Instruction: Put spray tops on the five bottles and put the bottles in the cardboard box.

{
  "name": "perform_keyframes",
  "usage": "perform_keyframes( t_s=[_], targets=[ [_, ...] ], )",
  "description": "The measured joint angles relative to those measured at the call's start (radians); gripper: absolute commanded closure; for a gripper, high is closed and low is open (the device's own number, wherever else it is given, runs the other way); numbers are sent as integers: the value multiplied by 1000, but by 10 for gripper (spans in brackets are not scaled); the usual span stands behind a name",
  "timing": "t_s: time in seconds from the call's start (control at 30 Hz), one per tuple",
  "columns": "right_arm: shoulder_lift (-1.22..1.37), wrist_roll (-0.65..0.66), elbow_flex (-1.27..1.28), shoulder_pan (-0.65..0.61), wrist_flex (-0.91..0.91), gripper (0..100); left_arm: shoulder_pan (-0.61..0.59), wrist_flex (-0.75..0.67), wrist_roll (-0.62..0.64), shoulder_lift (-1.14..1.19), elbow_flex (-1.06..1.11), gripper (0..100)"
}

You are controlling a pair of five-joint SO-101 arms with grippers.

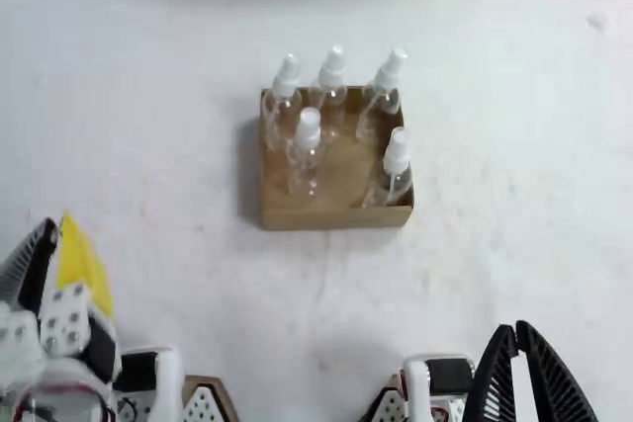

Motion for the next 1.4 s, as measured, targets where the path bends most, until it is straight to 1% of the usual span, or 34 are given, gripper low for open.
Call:
perform_keyframes(
  t_s=[0.07, 0.17, 0.3, 0.33, 0.53, 0.73, 0.83, 0.9, 1.07, 1.2, 1.3, 1.4],
  targets=[
    [0, 0, 0, 0, 15, 981, 0, 2, -5, -60, 9, 935],
    [0, 0, 0, 0, 48, 981, 0, -29, -75, -193, 74, 932],
    [0, 0, 0, 0, 87, 981, 0, -173, -152, -430, 241, 932],
    [0, 0, 0, 0, 94, 981, 0, -203, -164, -456, 279, 932],
    [0, 0, 0, 0, 100, 981, 2, -331, -198, -462, 574, 932],
    [0, 0, 34, 0, 100, 981, 3, -476, -201, -463, 891, 932],
    [0, 0, 158, 0, 100, 982, 3, -534, -201, -462, 1036, 932],
    [0, 0, 285, 0, 89, 982, 3, -563, -201, -462, 1117, 932],
    [2, 3, 666, 0, -100, 981, 6, -595, -201, -446, 1257, 932],
    [2, 3, 945, 0, -258, 982, 77, -595, -201, -448, 1372, 932],
    [2, 3, 1074, 0, -311, 982, 135, -595, -201, -450, 1453, 935],
    [2, 3, 1120, 12, -324, 982, 150, -628, -201, -450, 1508, 935]
  ],
)
